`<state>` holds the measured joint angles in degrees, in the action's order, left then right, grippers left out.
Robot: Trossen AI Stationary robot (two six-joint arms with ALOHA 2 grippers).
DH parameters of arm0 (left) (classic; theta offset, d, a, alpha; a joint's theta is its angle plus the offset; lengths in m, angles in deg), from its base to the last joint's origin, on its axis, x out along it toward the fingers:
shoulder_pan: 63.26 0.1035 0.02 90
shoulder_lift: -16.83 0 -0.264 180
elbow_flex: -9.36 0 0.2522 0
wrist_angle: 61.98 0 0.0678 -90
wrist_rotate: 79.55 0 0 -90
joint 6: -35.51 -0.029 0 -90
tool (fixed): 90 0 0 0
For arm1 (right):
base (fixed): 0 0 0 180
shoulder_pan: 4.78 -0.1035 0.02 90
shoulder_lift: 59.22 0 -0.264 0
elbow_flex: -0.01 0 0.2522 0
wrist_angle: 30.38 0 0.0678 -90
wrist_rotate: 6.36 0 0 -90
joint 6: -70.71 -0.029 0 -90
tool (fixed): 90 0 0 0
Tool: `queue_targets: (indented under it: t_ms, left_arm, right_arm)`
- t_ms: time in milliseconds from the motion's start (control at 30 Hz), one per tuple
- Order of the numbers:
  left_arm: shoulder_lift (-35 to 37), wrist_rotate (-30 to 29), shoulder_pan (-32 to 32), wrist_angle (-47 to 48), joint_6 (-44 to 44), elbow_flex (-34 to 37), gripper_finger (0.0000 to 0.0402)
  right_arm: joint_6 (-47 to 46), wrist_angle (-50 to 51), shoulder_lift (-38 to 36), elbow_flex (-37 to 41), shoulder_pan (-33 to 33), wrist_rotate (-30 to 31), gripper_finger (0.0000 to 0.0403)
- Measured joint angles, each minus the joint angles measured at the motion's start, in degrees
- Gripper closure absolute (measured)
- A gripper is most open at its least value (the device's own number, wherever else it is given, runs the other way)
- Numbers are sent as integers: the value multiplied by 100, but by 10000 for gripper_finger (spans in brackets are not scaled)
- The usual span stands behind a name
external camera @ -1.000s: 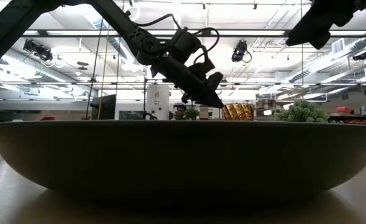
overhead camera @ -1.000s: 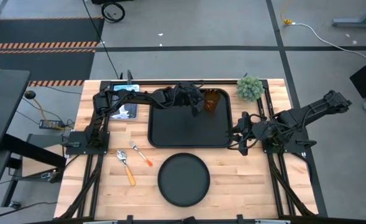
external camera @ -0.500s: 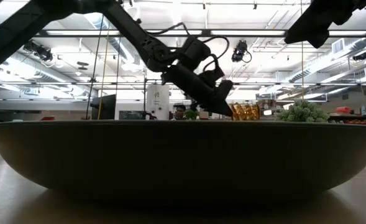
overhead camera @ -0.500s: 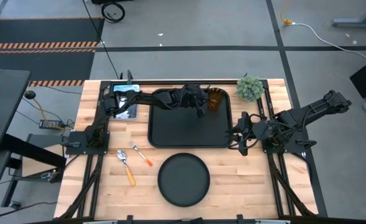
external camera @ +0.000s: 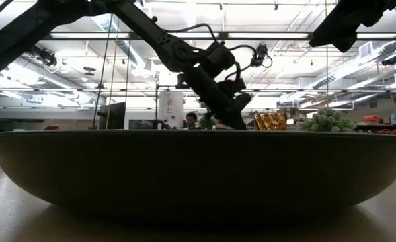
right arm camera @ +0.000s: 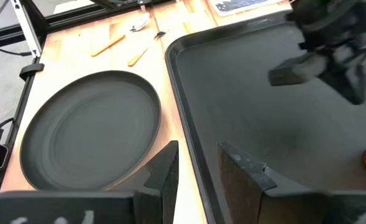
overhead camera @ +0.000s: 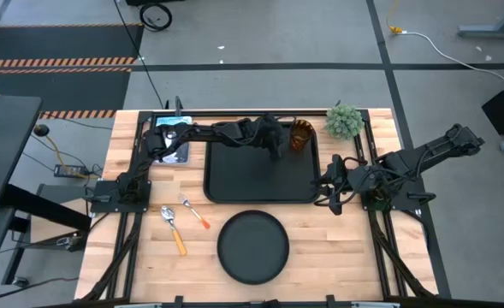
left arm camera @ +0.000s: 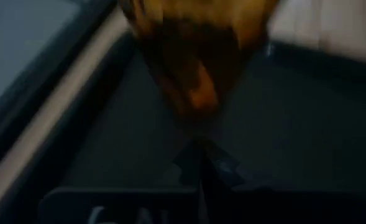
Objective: Pick and place plate/cup/fork/spoon on tray
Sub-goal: Put the orange fork in the left corner of the black tray
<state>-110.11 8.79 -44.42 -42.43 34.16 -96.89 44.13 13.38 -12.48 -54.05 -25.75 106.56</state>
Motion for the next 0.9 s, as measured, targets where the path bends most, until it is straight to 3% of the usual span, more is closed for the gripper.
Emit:
queue_targets:
  t_ms: [167,400,667,900]
  left_arm:
    - [412,-2,-304,242,-417,403,398]
    - [2040,-2,-578,-531,-466,2108,399]
    - [3804,59,-961,-1275,-92,3616,395]
    - [4865,45,-1318,-2140,-25,4350,392]
  right_arm:
    - [3,5,-2,-1,1,8,287]
    - [297,47,-23,1,16,69,287]
    - [727,-204,-116,3,234,1356,287]
    - [727,-356,-111,5,308,1170,287]
